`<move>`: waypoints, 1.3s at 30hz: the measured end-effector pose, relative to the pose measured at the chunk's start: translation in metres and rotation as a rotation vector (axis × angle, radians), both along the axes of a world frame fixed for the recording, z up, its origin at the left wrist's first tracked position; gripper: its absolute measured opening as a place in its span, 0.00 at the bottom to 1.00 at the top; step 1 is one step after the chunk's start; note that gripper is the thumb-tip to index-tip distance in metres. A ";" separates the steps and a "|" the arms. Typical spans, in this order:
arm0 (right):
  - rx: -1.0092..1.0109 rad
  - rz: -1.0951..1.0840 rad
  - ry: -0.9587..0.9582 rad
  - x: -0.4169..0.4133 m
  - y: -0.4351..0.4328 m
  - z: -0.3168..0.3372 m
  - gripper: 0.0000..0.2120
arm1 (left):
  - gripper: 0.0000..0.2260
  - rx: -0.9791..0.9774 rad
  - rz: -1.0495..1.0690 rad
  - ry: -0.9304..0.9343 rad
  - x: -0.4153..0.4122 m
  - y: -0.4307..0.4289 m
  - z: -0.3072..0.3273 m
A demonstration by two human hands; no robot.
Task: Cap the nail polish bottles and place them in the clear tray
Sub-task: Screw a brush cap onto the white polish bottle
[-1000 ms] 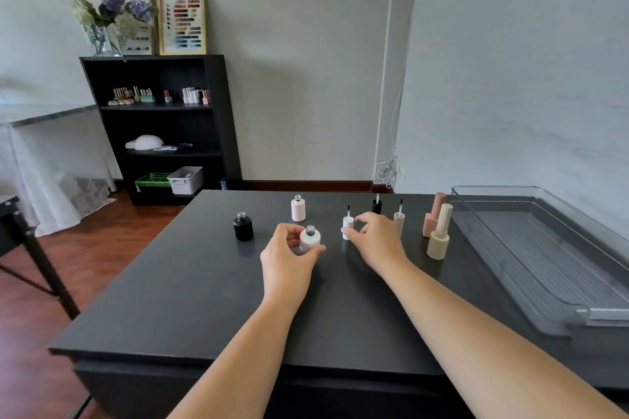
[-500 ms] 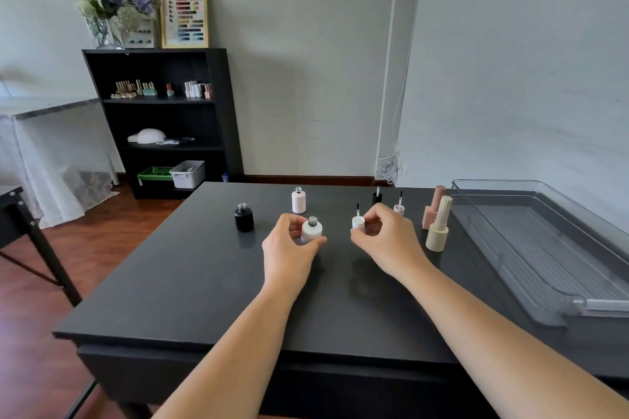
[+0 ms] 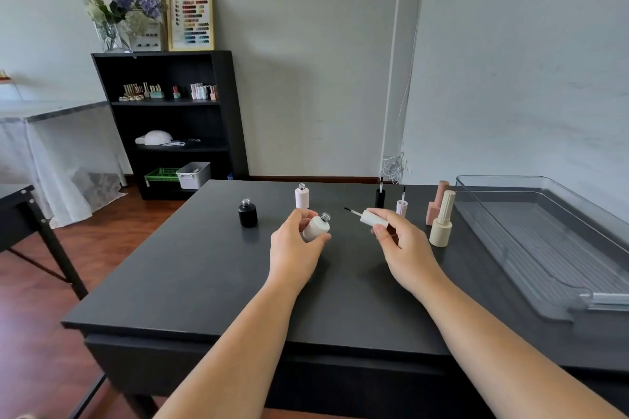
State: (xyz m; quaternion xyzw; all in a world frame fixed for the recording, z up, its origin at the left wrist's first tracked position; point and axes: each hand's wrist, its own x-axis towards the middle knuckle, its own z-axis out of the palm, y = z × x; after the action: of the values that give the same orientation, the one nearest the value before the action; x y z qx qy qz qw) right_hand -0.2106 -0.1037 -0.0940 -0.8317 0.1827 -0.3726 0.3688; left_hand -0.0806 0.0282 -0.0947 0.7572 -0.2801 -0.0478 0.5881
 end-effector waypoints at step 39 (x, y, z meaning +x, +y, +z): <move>-0.006 -0.018 0.087 -0.001 0.003 0.001 0.14 | 0.16 0.043 -0.199 -0.188 -0.010 0.002 0.005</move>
State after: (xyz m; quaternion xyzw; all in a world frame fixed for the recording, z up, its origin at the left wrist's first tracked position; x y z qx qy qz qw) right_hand -0.2112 -0.1010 -0.0926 -0.8466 0.2049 -0.3399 0.3547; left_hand -0.0905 0.0305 -0.0893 0.7391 -0.4066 -0.0410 0.5354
